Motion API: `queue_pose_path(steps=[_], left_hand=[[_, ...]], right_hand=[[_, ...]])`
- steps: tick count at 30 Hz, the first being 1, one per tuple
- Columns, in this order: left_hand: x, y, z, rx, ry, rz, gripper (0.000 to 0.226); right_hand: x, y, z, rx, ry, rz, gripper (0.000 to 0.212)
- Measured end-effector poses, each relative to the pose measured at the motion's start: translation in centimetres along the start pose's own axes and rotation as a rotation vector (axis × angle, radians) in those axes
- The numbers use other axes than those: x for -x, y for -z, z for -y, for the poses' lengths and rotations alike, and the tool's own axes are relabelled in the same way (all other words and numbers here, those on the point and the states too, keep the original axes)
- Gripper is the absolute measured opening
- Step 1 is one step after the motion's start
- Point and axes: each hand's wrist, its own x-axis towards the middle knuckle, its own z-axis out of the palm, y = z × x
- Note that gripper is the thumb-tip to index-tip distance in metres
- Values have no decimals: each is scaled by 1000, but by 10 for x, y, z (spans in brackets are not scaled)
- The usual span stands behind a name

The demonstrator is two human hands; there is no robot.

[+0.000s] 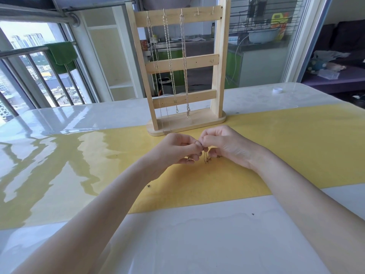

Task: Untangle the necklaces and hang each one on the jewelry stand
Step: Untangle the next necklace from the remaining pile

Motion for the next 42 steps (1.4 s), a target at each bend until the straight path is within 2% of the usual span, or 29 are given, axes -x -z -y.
queue_pose_path(steps=[4,10,12,16,20,24,28,33,35,38,42], left_hand=[[0,-1,-1,-25,-13,-20,16],[-1,-2,-1,131,-34,-104,23],[-2,-2,0,132,-37,-140,25],[-3,0,2,218,17,-97,19],[-4,3,4,369,66,-120,15],[-6,4,6,429,70,-189,15],[-5,3,6,342,36,-215,16],[-6,-1,8,31,-57,-253,20],[-7,-3,8,-22,-91,-232,20],[-9,-4,7,-10,-132,-200,20],[-8,-6,8,-145,-236,-193,26]], right_hand=[[0,1,0,-31,0,3,11],[1,1,-1,-8,-22,45,11],[1,0,-1,-4,-22,18,9],[0,2,-2,3,7,-76,16],[1,4,0,-9,48,-161,8],[3,1,5,34,78,-140,6],[2,-3,7,128,92,-123,7],[2,-4,4,175,2,-57,17],[2,-4,3,110,-52,-18,19],[2,-4,2,-113,-104,25,25],[-1,-9,2,-189,-154,-26,34]])
